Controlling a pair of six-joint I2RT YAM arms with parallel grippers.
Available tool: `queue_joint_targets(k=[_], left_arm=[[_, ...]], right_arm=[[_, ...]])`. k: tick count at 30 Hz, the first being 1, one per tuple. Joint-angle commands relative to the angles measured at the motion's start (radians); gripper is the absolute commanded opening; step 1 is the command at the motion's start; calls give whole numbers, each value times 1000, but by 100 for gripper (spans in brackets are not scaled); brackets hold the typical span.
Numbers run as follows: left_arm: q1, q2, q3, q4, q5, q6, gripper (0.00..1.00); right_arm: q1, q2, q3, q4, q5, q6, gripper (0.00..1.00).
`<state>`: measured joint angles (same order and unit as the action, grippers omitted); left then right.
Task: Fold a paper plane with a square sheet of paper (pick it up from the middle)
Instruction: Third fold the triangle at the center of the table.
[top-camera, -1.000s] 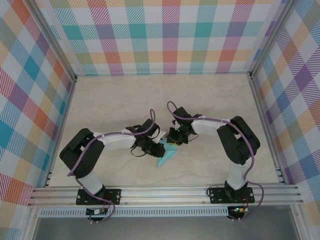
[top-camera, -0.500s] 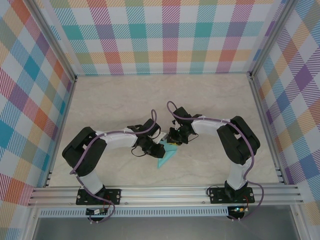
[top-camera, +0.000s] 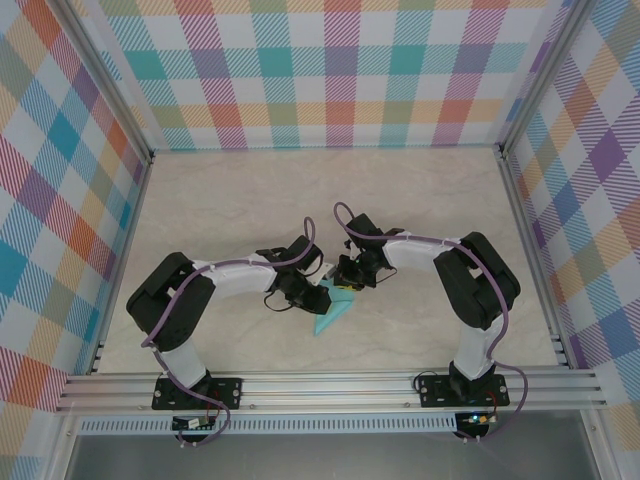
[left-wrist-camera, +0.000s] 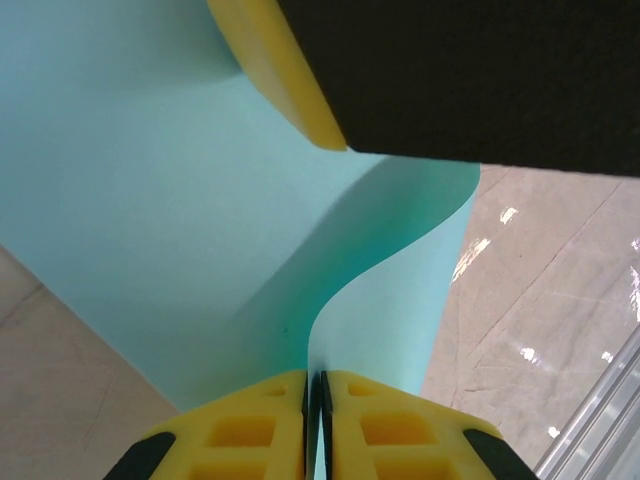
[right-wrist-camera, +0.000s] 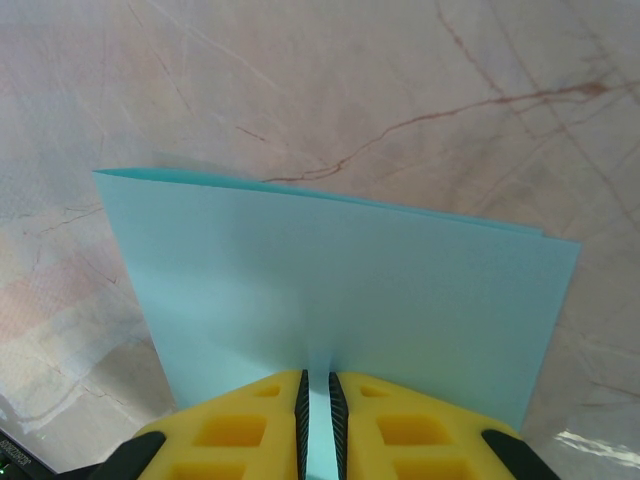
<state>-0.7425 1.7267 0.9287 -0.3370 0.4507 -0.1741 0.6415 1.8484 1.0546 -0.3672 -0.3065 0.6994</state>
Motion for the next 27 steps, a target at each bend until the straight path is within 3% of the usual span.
queue_joint_targets(k=[1, 19, 27], left_arm=[[8, 15, 19, -24, -7, 19, 13], [8, 44, 20, -16, -25, 15, 14], [8, 50, -2, -8, -27, 13, 14]], right_arm=[[4, 8, -31, -34, 18, 15, 17], [5, -2, -34, -31, 15, 21, 18], [1, -130, -54, -15, 34, 54, 22]])
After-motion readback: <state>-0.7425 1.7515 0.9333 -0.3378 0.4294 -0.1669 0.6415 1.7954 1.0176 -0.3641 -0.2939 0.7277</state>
